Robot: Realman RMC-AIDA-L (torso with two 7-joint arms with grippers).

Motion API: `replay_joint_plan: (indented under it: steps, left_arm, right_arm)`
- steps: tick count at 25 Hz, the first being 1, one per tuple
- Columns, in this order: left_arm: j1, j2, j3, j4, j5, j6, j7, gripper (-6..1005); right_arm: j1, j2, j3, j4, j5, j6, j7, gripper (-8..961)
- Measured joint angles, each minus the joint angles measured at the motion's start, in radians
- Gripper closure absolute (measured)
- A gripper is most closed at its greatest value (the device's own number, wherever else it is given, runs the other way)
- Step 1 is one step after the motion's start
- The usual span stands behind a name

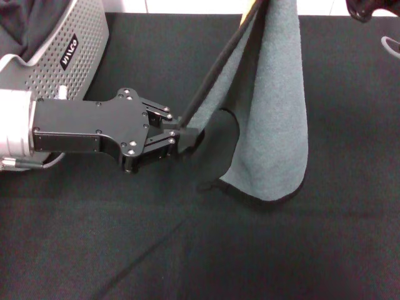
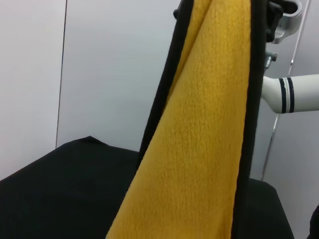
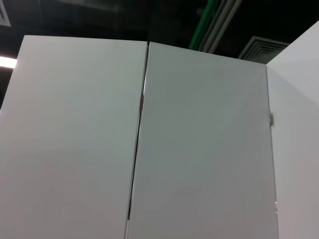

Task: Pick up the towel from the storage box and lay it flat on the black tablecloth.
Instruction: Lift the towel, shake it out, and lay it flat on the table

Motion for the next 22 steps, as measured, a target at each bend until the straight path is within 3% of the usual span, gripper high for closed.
replay_joint_plan:
  steps: [22]
  left_arm:
    - [-0.010,0.001,0.001,-0.070,0.001,-0.028,0.049,901]
  right_arm:
    - [-0.003,0.016,0.038,-0.009,0.002,-0.016,0.012,933]
